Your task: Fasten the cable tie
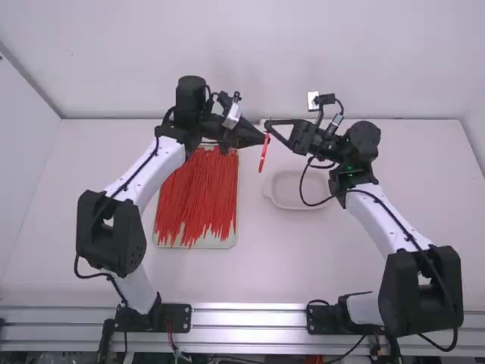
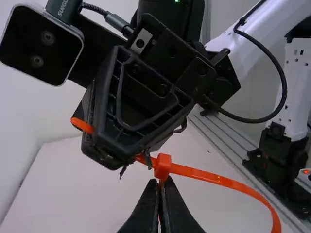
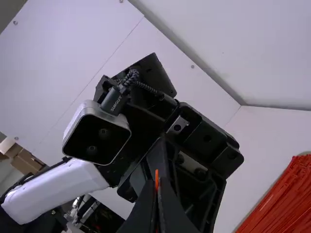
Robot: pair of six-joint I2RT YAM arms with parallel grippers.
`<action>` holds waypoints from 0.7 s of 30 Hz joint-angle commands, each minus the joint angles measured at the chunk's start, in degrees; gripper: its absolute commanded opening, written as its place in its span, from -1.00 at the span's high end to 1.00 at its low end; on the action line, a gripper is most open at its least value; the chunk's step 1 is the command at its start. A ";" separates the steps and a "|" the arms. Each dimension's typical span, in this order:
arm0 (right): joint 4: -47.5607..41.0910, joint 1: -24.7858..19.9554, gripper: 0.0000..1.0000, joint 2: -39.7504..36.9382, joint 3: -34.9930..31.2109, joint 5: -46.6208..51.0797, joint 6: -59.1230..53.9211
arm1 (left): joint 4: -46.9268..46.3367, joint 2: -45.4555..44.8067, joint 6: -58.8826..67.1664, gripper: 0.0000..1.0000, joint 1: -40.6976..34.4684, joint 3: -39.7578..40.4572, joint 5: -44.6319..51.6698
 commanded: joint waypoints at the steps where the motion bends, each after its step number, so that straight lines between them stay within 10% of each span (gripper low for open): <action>1: 1.29 0.09 1.00 -0.66 1.27 0.98 0.09 | -0.52 -0.42 0.42 0.96 -0.09 0.02 0.37; 21: 5.57 -3.21 1.00 -0.66 4.17 -0.52 2.67 | 2.40 -0.42 -0.07 0.96 -0.22 -12.00 0.59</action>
